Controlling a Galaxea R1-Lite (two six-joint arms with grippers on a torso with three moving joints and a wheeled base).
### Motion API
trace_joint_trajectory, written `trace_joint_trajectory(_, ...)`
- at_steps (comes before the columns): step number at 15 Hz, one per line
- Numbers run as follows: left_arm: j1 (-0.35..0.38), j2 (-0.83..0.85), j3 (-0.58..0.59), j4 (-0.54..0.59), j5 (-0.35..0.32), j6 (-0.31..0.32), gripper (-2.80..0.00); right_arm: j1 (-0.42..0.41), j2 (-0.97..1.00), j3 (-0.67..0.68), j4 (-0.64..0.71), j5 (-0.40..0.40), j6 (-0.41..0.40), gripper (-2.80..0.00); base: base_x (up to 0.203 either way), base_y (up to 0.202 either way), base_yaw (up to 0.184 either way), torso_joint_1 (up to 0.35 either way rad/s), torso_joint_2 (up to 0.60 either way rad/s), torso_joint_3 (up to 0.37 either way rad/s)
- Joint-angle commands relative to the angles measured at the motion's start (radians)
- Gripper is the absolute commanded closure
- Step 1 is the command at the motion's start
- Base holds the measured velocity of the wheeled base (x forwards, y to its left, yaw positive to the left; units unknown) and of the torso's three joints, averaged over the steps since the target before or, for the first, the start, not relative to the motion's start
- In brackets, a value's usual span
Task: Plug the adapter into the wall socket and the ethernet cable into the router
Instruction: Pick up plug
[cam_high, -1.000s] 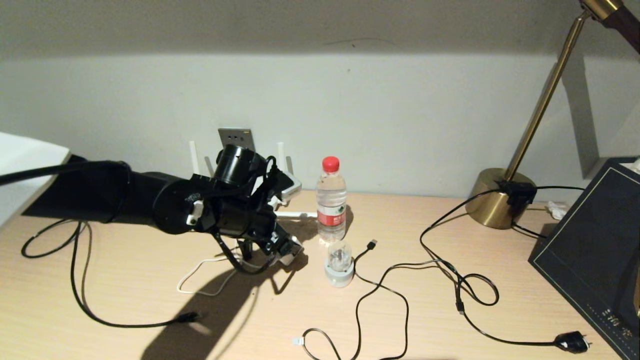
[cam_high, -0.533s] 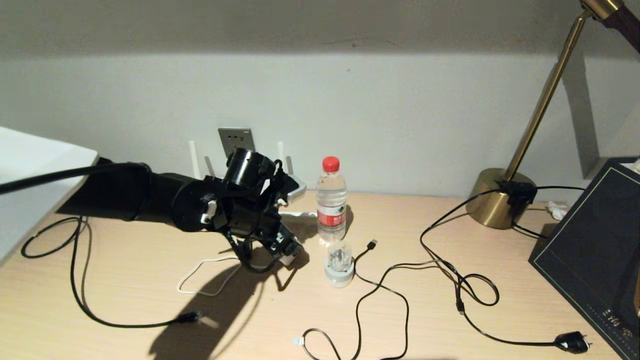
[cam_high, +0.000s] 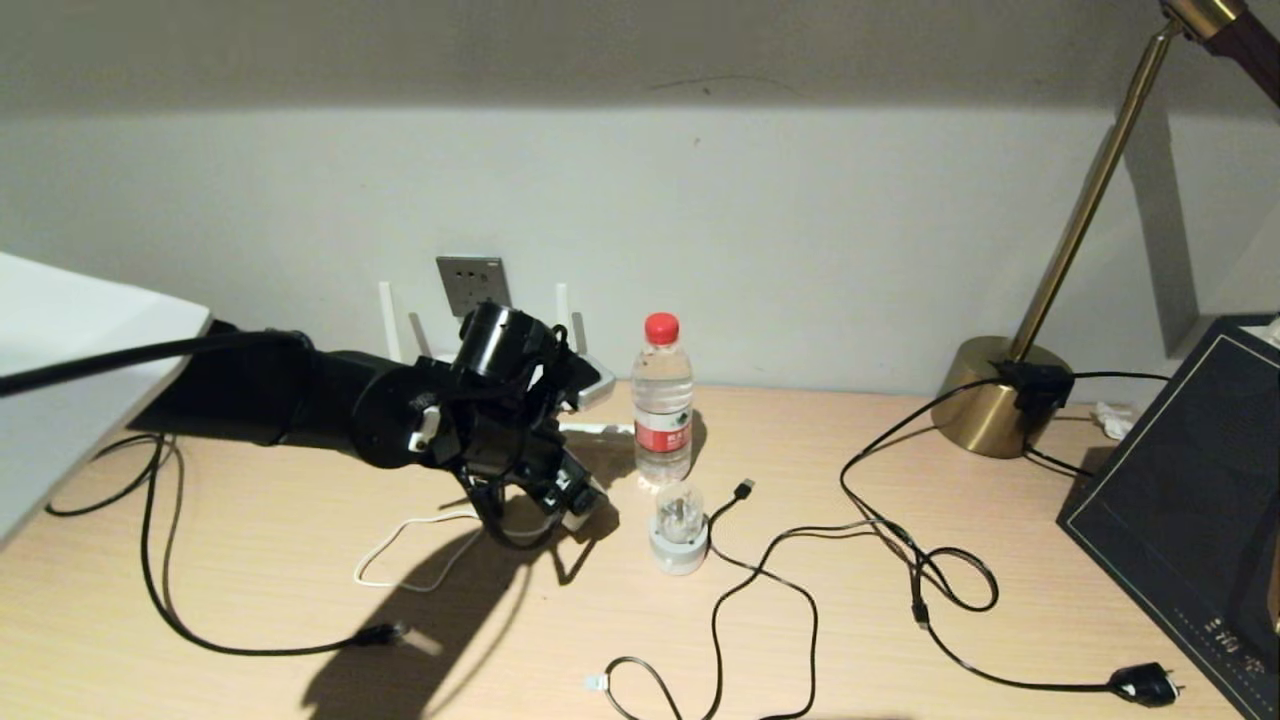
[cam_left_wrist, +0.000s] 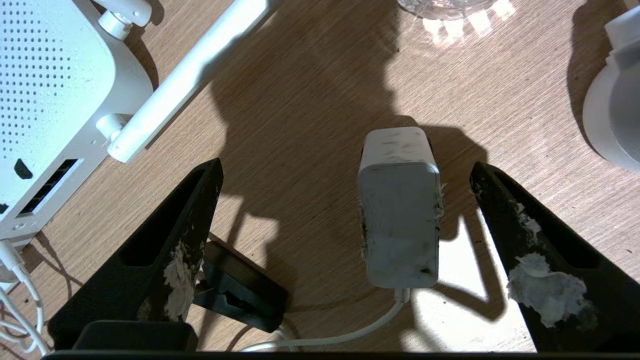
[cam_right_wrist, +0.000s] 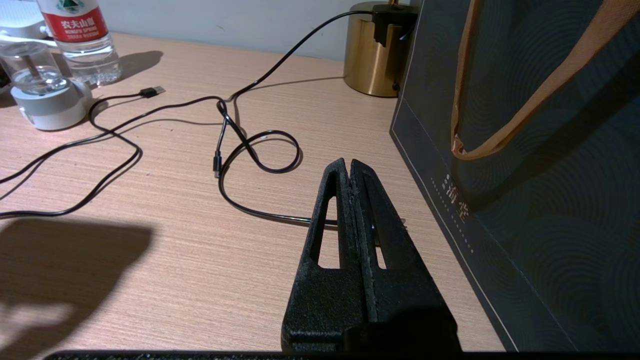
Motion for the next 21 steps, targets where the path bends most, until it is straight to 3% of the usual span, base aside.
trace_joint_trajectory(1, -0.005, 0.003, 0.000, 0.000, 0.006, 0.002, -2.80, 0.000, 0.000, 0.035, -0.001, 0.000, 0.001, 0.00, 0.000, 0.000, 0.000, 0.000, 0.00, 0.000)
trace_joint_trajectory(11, -0.011, 0.023, 0.002, -0.006, 0.006, 0.002, -2.80, 0.000, 0.000, 0.035, -0.001, 0.000, 0.001, 0.00, 0.000, 0.000, 0.000, 0.000, 0.00, 0.000)
trace_joint_trajectory(12, -0.011, 0.023, 0.002, -0.006, 0.006, 0.002, 0.00, 0.000, 0.000, 0.035, -0.001, 0.000, 0.000, 0.00, 0.000, 0.000, 0.000, 0.000, 0.00, 0.000)
trace_joint_trajectory(21, -0.020, 0.029, 0.034, -0.009, 0.003, 0.001, 0.00, 0.000, 0.000, 0.035, -0.001, 0.000, 0.000, 0.00, 0.000, 0.000, 0.000, 0.000, 0.00, 0.000)
